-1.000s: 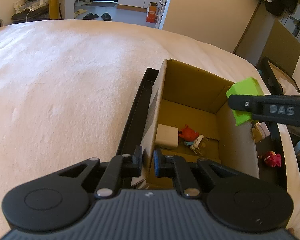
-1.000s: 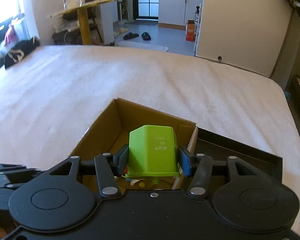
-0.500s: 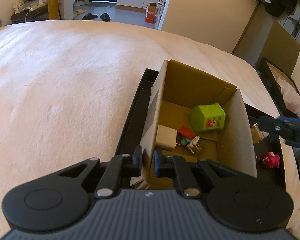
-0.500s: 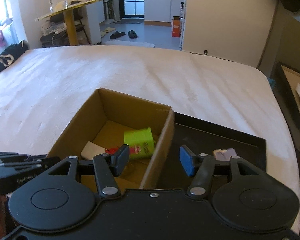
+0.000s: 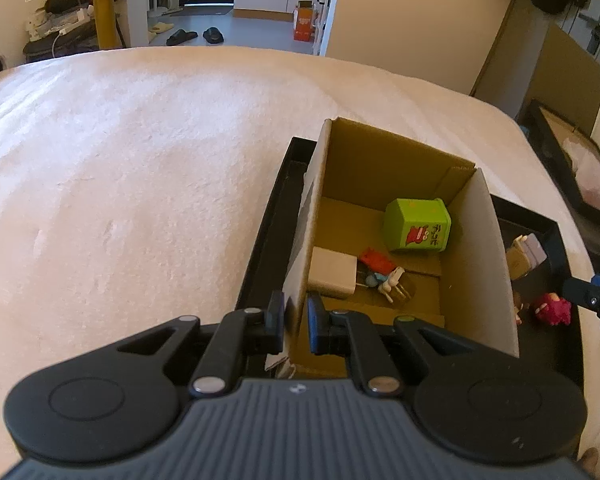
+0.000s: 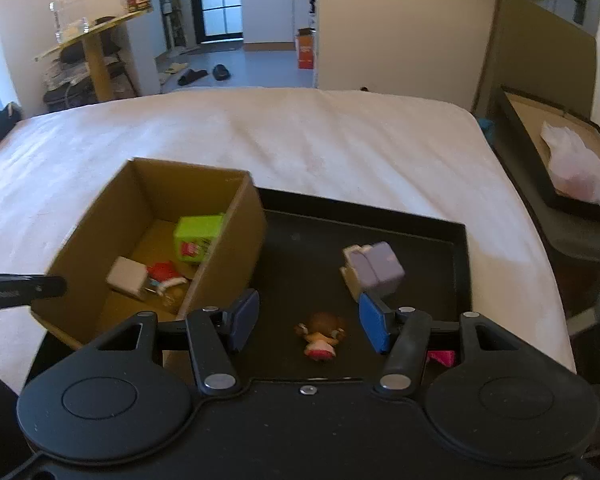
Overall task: Organize rigid objects
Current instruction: 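Grasp the pink figurine with the right gripper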
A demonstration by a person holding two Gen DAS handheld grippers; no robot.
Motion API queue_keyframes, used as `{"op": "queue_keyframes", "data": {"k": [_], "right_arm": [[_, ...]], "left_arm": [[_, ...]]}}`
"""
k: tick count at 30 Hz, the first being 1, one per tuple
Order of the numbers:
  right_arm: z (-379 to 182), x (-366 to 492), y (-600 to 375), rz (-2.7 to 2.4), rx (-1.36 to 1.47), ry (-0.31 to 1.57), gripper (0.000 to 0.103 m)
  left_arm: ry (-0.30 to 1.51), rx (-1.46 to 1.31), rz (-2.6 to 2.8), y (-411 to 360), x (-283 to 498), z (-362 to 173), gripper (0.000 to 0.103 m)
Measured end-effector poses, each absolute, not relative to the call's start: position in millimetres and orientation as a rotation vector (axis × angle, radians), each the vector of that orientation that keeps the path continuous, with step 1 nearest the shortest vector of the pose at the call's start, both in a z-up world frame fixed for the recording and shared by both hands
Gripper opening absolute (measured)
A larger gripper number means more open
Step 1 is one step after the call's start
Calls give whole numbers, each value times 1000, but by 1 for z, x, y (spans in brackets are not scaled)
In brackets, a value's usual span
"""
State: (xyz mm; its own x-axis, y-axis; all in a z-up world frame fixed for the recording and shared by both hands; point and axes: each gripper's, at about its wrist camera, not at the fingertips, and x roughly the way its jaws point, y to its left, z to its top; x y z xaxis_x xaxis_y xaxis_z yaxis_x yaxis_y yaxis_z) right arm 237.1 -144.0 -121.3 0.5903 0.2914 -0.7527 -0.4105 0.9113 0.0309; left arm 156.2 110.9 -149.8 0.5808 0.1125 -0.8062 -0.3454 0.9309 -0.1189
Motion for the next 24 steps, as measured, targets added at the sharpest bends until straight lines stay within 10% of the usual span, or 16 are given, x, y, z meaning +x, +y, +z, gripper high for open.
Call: {"op": "queue_keyframes", "data": {"k": [12,17,24], "right_arm": [[-147,240,-161,333,-170,803,56],[-153,243,-163,310,-217,792,58],[-172,261,-174,273,-206,823,58]], "left_arm": [[989,-196,325,97,170,-150,16],[1017,-167,364,92,176,-151,43],[1027,-127,407,82,183,-149,54]]}}
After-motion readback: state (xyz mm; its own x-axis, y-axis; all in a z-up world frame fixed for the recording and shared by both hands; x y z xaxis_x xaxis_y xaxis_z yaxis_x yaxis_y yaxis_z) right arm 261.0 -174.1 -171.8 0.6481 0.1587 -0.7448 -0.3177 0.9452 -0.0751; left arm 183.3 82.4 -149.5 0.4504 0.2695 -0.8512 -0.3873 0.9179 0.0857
